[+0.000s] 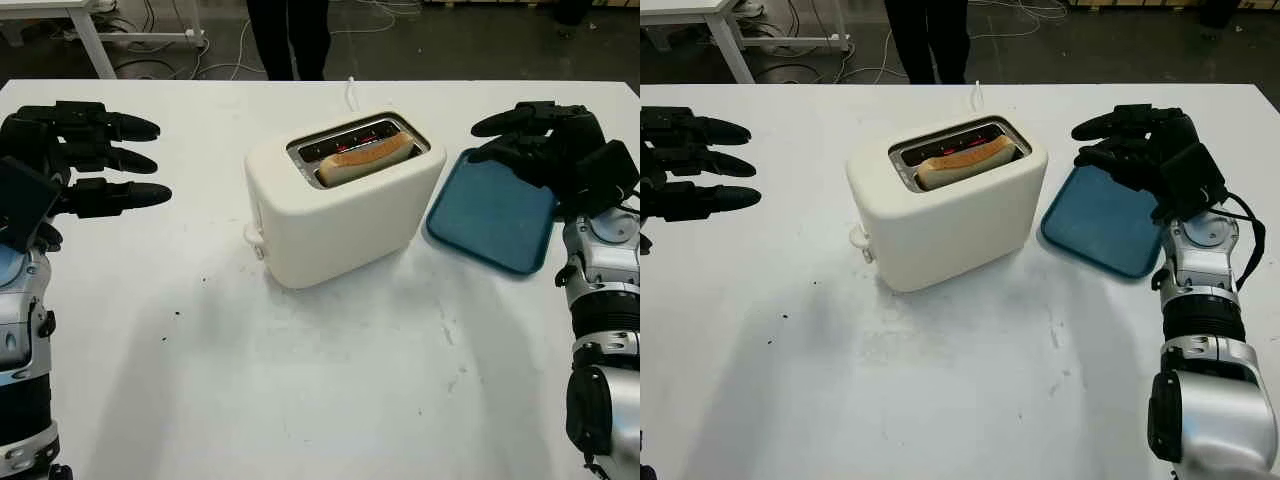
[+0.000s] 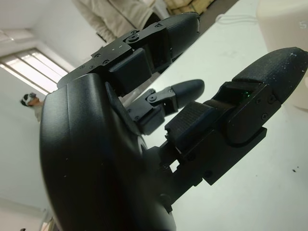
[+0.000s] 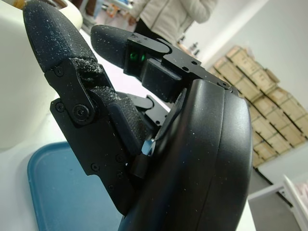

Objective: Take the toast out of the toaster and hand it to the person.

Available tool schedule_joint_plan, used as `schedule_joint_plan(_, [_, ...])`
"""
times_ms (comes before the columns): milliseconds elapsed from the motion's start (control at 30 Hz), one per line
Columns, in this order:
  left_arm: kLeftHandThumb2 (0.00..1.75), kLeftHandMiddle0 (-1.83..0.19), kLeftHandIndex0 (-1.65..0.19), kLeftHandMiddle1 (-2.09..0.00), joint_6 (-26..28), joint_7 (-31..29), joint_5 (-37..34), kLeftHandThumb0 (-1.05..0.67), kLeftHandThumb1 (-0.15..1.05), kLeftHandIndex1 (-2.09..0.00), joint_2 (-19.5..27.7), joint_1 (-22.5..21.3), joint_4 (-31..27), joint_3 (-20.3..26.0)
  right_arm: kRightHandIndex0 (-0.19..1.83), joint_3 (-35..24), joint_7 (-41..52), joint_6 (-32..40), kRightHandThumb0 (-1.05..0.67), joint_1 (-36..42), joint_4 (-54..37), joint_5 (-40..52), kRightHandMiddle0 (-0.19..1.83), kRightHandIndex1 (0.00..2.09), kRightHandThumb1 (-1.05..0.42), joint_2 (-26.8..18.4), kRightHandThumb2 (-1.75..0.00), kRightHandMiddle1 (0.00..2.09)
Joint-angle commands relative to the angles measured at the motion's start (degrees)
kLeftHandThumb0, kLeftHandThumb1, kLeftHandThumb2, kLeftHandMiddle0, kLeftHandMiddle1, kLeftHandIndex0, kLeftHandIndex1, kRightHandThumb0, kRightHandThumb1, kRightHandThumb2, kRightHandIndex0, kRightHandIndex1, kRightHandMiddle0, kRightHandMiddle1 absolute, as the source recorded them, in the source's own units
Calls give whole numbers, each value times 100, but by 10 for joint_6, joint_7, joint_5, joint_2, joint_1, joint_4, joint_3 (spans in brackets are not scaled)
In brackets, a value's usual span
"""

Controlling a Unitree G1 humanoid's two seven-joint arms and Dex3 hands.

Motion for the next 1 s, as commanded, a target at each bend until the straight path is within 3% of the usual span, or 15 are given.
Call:
schedule_joint_plan(0, [0, -117, -119, -51, -1, 1, 0, -100, 35, -27, 4, 7, -3, 3, 102, 0, 1, -1, -105, -7, -8, 6, 116, 81, -80, 1, 0, 41])
schedule_joint_plan(967, [0, -115, -117, -52, -1, 0, 0, -101, 35, -28, 3, 4, 1, -1, 103, -2, 1, -2, -105, -3, -6, 7, 113, 81, -80, -1, 0, 46])
